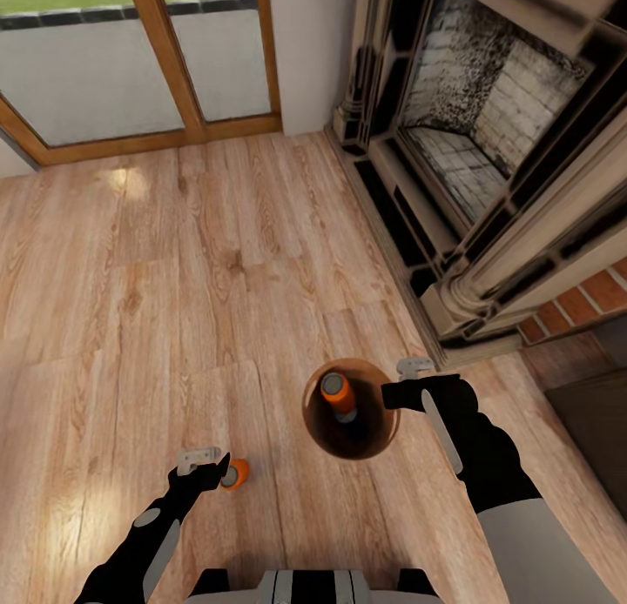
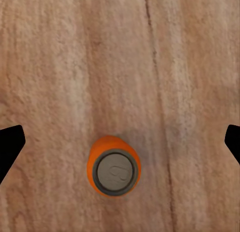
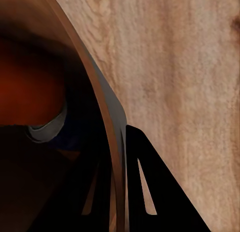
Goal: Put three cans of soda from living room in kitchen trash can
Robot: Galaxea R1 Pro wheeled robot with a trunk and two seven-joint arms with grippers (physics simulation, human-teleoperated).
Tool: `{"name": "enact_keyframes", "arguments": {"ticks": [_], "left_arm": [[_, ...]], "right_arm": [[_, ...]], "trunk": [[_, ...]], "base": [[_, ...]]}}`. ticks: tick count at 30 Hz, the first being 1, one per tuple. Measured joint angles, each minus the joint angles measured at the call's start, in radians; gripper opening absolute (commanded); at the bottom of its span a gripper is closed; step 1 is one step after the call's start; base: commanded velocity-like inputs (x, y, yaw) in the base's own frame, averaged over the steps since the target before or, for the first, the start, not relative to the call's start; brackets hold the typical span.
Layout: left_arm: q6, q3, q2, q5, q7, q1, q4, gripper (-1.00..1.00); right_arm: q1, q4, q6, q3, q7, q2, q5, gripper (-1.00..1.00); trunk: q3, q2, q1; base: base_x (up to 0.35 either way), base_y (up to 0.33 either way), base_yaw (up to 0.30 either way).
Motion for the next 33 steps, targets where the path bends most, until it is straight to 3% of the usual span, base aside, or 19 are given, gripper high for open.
{"name": "enact_keyframes", "arguments": {"ticks": [33], "left_arm": [[0.002,-0.001,-0.001,0.0,0.0,-0.001,0.001,1.0]], "right_arm": [[0.0,0.0,0.0,0.002,0.0,0.001,-0.002,-1.0]], "trunk": [[-0.103,-0.231,0.127]], "base": [[0.0,0.0,0.0]]}}
